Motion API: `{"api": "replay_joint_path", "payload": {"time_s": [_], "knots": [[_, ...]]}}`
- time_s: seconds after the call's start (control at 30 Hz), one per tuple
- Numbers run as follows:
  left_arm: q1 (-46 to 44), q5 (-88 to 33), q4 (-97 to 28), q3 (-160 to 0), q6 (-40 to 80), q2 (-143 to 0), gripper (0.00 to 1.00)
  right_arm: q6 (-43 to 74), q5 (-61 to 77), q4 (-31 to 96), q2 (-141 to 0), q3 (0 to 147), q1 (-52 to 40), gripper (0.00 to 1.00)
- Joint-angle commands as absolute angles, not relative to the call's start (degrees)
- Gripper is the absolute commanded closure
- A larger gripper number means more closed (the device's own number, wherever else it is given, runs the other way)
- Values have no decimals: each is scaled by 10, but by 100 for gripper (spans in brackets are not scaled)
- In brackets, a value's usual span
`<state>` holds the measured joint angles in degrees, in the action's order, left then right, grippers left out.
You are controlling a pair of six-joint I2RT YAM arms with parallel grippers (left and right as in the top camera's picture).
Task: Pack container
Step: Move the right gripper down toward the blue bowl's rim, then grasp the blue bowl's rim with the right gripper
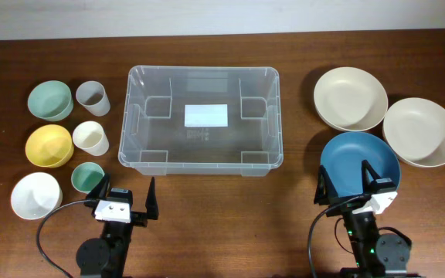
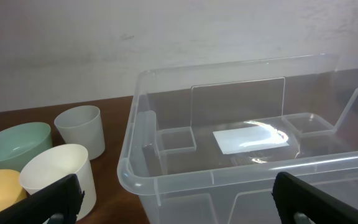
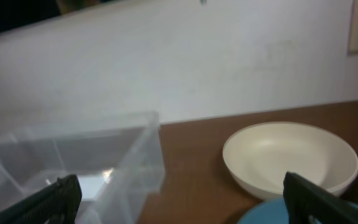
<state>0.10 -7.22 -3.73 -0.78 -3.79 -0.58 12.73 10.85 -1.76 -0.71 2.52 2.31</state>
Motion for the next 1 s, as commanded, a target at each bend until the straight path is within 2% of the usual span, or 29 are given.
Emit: {"api": "replay_joint_path", "payload": {"time_s": [0.0,0.13,0.23,0.43,0.47,0.53,0.63,0.7,0.97], "knots": [[4,-70,-39,-5,-35,-3,0,165,88,17,-19,124,18,1],[4,-70,-39,-5,-35,-3,0,185,-9,171,-99,269,18,1],[4,-70,-39,-5,-35,-3,0,185,-23,317,-203,387,19,1],[4,-70,-39,-5,-35,-3,0,185,144,522,-392,549,19,1],[4,-70,-39,-5,-35,-3,0,184,153,542,-414,559,19,1],[4,-70,-39,-5,-35,-3,0,219,78,571,-470,570,22,1],[4,-70,-39,-5,-35,-3,0,411,-36,641,-516,571,54,1],[4,-70,-39,-5,-35,-3,0,474,-64,679,-540,570,90,1],[4,-70,-39,-5,-35,-3,0,467,-54,712,-588,548,265,1]]}}
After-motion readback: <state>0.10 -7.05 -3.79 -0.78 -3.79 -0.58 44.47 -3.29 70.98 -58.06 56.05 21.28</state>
